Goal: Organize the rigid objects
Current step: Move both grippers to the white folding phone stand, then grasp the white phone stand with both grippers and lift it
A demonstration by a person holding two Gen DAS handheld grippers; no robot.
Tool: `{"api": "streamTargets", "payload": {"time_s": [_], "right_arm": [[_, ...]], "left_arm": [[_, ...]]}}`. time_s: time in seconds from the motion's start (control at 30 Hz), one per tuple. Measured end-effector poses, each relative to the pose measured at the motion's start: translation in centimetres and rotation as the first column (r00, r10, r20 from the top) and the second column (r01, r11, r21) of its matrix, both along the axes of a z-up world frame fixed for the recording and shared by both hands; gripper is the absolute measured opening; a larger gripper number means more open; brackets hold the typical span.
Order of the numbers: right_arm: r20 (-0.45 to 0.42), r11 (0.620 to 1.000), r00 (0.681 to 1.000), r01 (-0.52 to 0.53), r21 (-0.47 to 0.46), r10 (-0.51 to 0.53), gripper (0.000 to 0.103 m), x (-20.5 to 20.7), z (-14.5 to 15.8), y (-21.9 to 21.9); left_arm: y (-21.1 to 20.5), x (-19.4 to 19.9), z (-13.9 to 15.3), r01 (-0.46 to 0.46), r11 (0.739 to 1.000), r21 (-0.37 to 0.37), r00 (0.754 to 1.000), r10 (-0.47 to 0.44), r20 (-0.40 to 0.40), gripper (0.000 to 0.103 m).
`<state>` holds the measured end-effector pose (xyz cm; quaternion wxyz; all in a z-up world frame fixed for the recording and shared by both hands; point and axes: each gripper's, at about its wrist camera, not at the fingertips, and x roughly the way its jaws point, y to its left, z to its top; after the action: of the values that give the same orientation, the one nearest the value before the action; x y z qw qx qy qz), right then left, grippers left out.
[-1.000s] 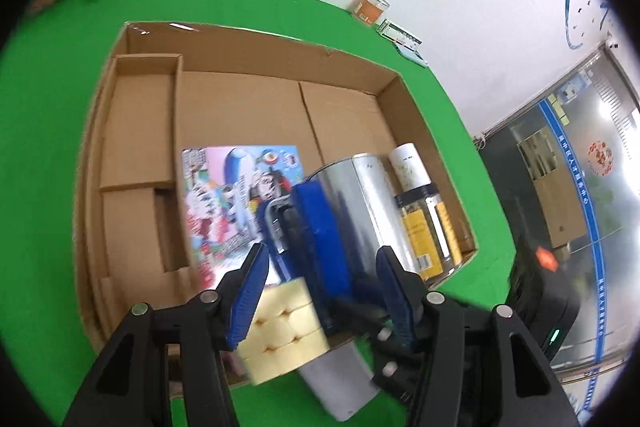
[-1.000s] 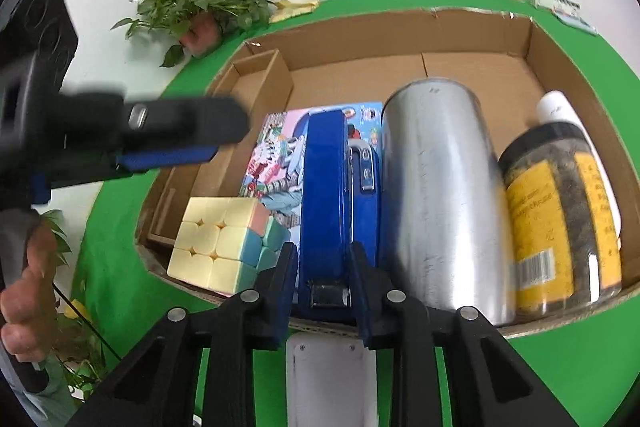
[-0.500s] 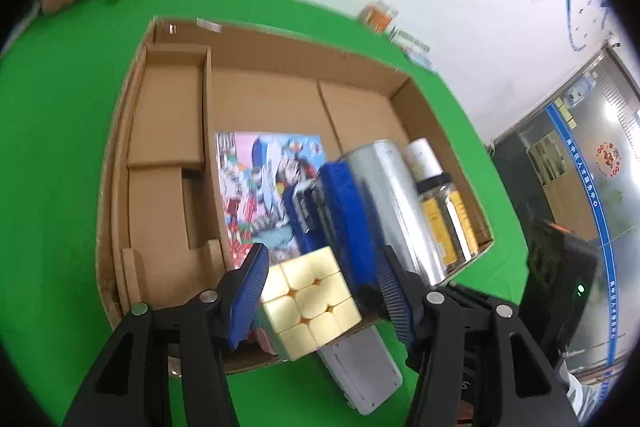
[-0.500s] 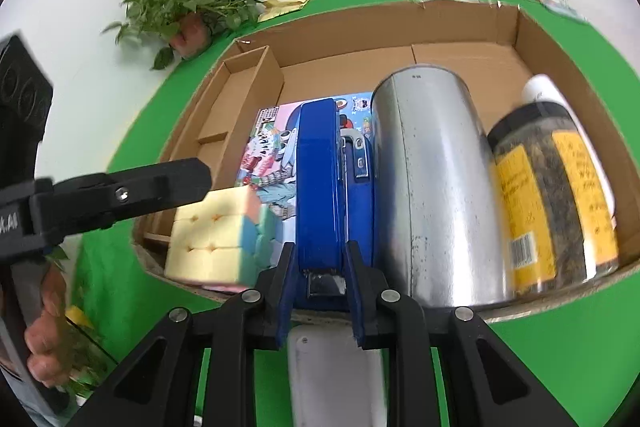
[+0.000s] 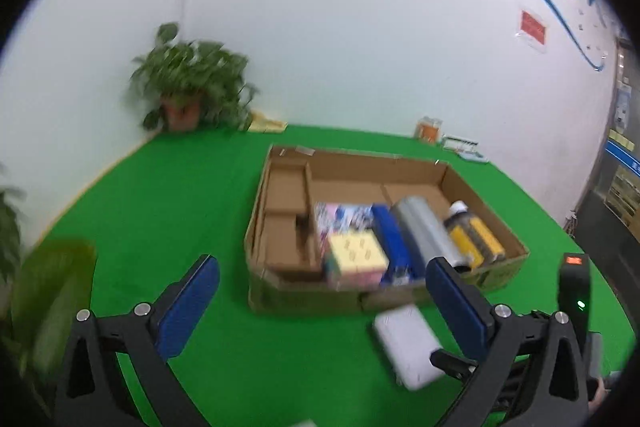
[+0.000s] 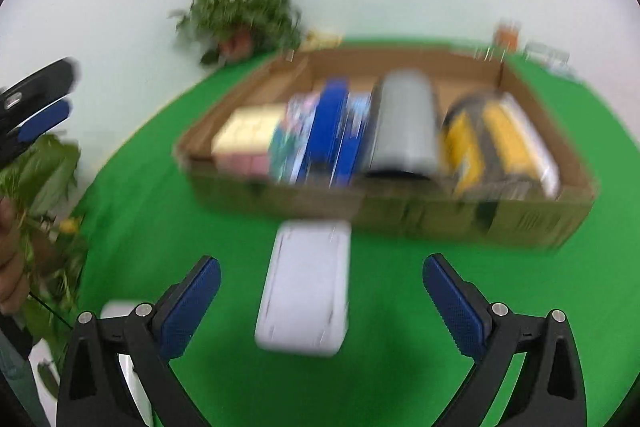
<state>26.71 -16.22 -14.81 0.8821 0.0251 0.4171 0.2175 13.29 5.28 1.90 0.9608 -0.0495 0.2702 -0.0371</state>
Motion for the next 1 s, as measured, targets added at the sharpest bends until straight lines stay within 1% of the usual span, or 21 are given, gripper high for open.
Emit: {"api": "streamTargets", "payload": {"time_s": [0.1, 0.2, 0.23, 0.27, 0.37, 0.43, 0.5, 0.53, 0.6, 0.7, 0.77, 0.8, 0.83, 0.87, 0.93, 0.97, 1.0], "right_arm": [[-0.071, 0.999, 0.997, -0.027, -0.021, 0.025, 0.095, 0.6, -2.3, 1.6], [-0.121, 0.998, 0.992, -0.044, -0.035, 0.039, 0.071, 1.1, -4.1, 2.6], [-0.114, 0.998, 0.993, -0.044, -0.042, 0.039, 0.066, 0.9, -4.3, 2.7], [-0.111, 0.998, 0.993, -0.041, -0.052, 0.035, 0.065, 0.7, -4.4, 2.7], [-0.133, 0.999, 0.991, -0.022, -0.024, 0.019, 0.064, -0.2, -4.7, 1.3], [-0.136, 1.000, 0.991, 0.016, -0.025, -0.019, 0.063, -1.8, -4.9, -0.9], [-0.131, 0.999, 0.990, 0.044, -0.032, -0.048, 0.063, -3.1, -5.0, -3.2], [-0.117, 0.997, 0.991, 0.059, -0.054, -0.065, 0.063, -4.2, -5.0, -4.7], [-0.073, 0.987, 0.994, 0.077, -0.139, -0.087, 0.063, -6.0, -4.8, -7.0], [-0.042, 0.971, 0.994, 0.091, -0.223, -0.102, 0.063, -7.3, -4.5, -9.4], [0.017, 0.942, 0.994, 0.106, -0.319, -0.106, 0.063, -8.2, -4.3, -9.9], [0.069, 0.911, 0.994, 0.104, -0.400, -0.083, 0.063, -9.0, -4.3, -9.2], [0.098, 0.892, 0.994, 0.091, -0.442, -0.053, 0.064, -9.7, -4.3, -8.6], [0.113, 0.888, 0.993, 0.073, -0.453, -0.024, 0.064, -10.2, -4.1, -8.0], [0.140, 0.908, 0.988, -0.005, -0.418, 0.070, 0.063, -11.8, -3.5, -6.4], [0.158, 0.935, 0.981, -0.052, -0.352, 0.114, 0.066, -12.8, -2.8, -5.8], [0.173, 0.942, 0.976, -0.066, -0.328, 0.128, 0.068, -13.3, -2.2, -5.6]], "left_arm": [[0.2, -2.0, -1.8, -0.016, 1.000, -0.013, 0.997, 0.015, -0.070, 0.102], [0.1, -3.3, -2.8, -0.023, 0.999, -0.029, 0.991, 0.019, -0.130, 0.102], [0.0, -3.4, -3.1, -0.011, 0.999, -0.043, 0.988, 0.004, -0.152, 0.102], [-0.3, -3.5, -3.4, 0.009, 0.998, -0.061, 0.983, -0.019, -0.181, 0.102], [-1.1, -3.5, -4.2, 0.053, 0.990, -0.131, 0.968, -0.083, -0.236, 0.102], [-2.4, -3.1, -4.8, 0.103, 0.977, -0.186, 0.949, -0.153, -0.276, 0.102], [-3.9, -3.1, -5.5, 0.158, 0.964, -0.215, 0.930, -0.219, -0.297, 0.102], [-5.0, -3.2, -5.9, 0.191, 0.956, -0.222, 0.919, -0.254, -0.303, 0.102], [-7.1, -3.5, -6.7, 0.246, 0.941, -0.231, 0.898, -0.311, -0.312, 0.102], [-10.1, -3.3, -8.0, 0.307, 0.917, -0.256, 0.860, -0.382, -0.339, 0.102], [-11.2, -3.2, -8.6, 0.327, 0.903, -0.280, 0.839, -0.413, -0.354, 0.102], [-11.7, -3.2, -8.8, 0.333, 0.896, -0.292, 0.831, -0.426, -0.358, 0.102], [-11.8, -3.2, -8.8, 0.336, 0.893, -0.301, 0.828, -0.432, -0.357, 0.102], [-11.7, -3.3, -8.9, 0.336, 0.890, -0.307, 0.827, -0.435, -0.356, 0.102], [-11.1, -3.3, -8.7, 0.323, 0.892, -0.315, 0.832, -0.426, -0.355, 0.103], [-10.3, -3.3, -8.6, 0.311, 0.885, -0.346, 0.836, -0.428, -0.343, 0.102], [-9.6, -3.2, -8.5, 0.289, 0.887, -0.361, 0.842, -0.414, -0.345, 0.102]]}}
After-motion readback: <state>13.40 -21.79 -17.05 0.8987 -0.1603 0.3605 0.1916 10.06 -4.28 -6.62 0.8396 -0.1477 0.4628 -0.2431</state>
